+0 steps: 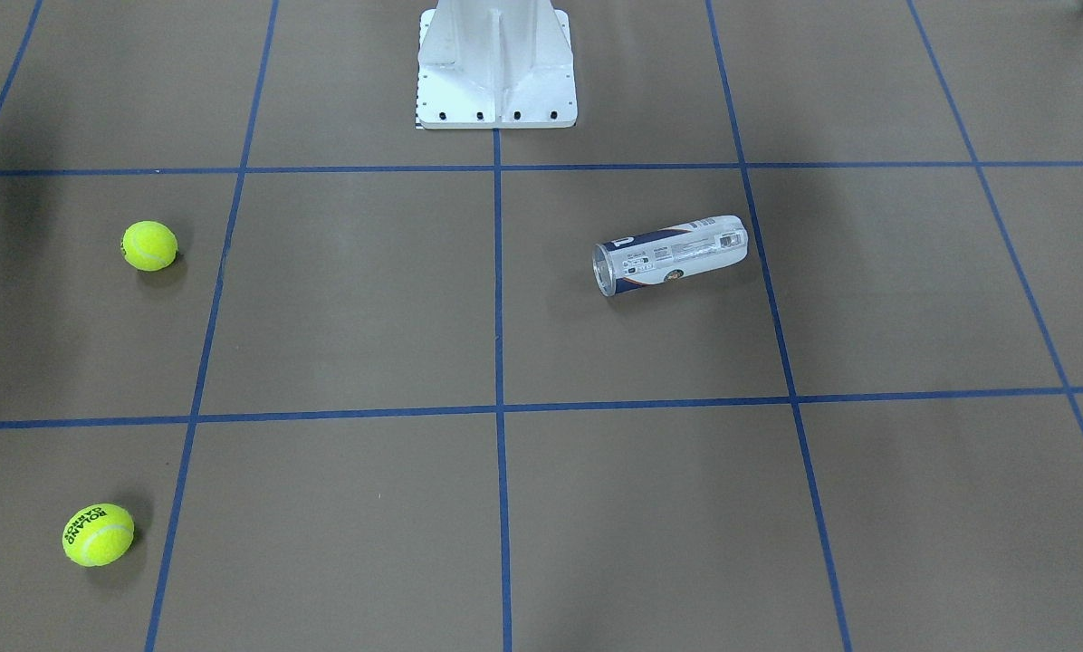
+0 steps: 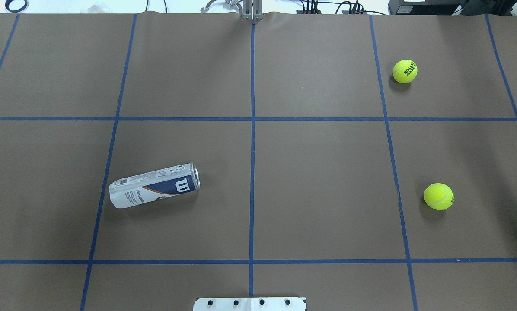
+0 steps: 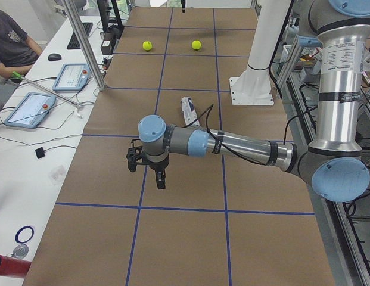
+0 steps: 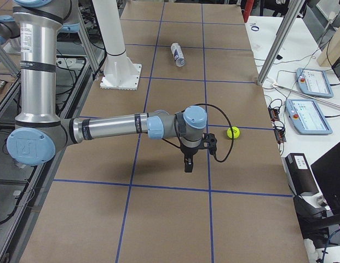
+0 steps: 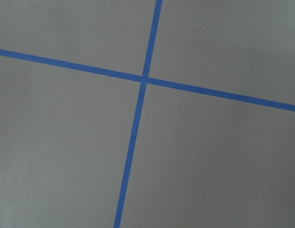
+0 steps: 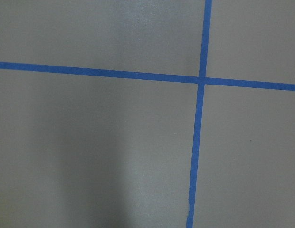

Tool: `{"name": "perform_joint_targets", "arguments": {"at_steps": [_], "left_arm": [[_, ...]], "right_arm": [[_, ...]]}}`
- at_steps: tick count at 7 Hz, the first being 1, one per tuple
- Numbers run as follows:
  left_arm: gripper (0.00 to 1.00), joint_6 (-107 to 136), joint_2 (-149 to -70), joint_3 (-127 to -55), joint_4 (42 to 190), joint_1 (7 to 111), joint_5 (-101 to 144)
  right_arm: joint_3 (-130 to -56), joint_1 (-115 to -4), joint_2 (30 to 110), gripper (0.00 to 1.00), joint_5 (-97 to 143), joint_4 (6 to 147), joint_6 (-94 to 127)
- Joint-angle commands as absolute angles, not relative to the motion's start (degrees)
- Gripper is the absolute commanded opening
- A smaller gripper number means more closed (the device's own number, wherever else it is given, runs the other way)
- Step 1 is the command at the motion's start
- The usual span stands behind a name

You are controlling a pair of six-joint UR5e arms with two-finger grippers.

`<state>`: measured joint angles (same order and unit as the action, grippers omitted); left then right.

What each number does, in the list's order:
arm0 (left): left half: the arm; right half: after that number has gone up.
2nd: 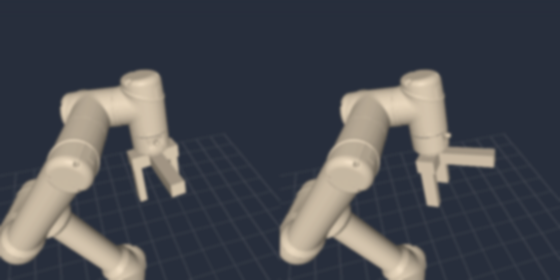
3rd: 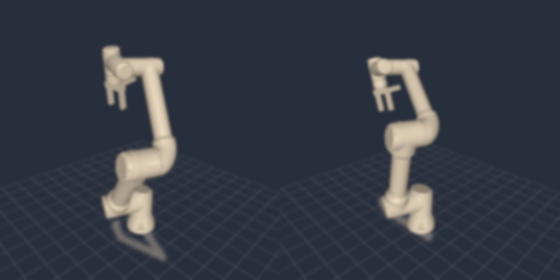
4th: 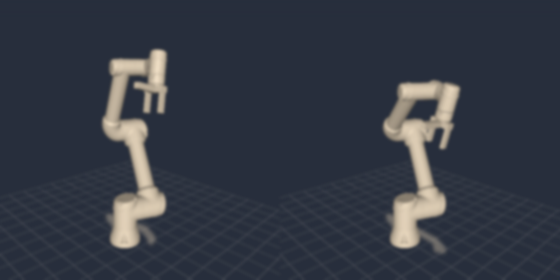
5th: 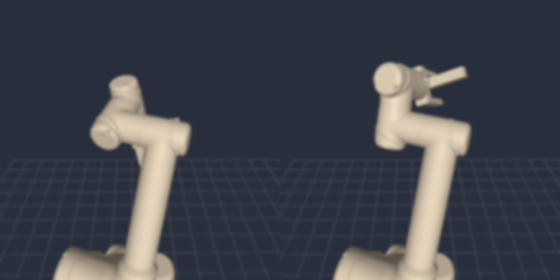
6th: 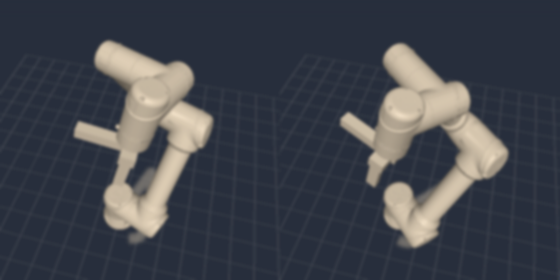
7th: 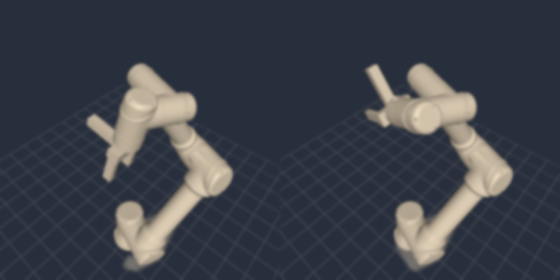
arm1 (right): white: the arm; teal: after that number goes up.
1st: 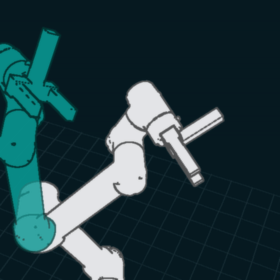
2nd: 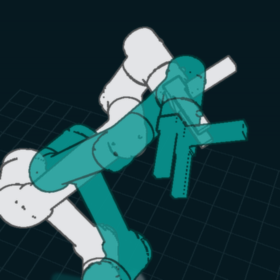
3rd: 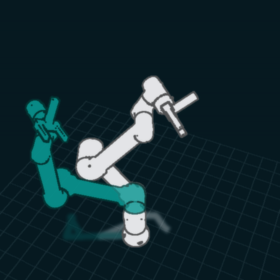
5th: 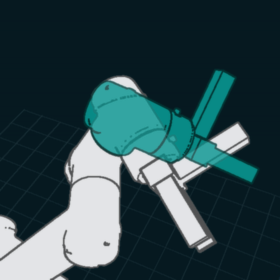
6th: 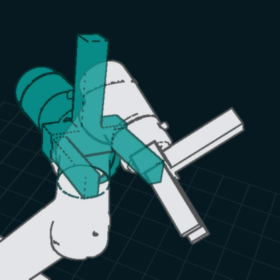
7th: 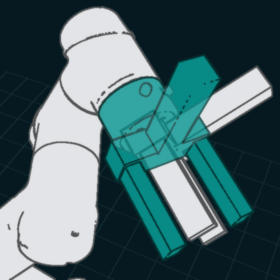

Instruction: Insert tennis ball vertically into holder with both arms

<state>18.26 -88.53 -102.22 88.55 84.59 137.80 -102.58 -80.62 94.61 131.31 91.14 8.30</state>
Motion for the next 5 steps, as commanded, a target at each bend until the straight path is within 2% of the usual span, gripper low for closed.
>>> {"name": "perform_joint_targets", "arguments": {"at_steps": [1, 3, 5], "left_arm": [[0.99, 18.5, -88.4, -103.8, 90.8, 84.6, 142.4], [0.99, 17.4, -90.8, -104.8, 92.4, 80.4, 142.1], [0.99, 10.8, -92.9, -104.2, 100.8, 79.3, 141.7]], "right_arm": [[-104.1, -80.8, 97.2, 1.00, 131.3, 90.4, 8.3], [-104.2, -80.8, 98.4, 1.00, 131.2, 88.5, 8.7], [-104.1, -80.9, 98.8, 1.00, 130.9, 88.4, 8.7]]}}
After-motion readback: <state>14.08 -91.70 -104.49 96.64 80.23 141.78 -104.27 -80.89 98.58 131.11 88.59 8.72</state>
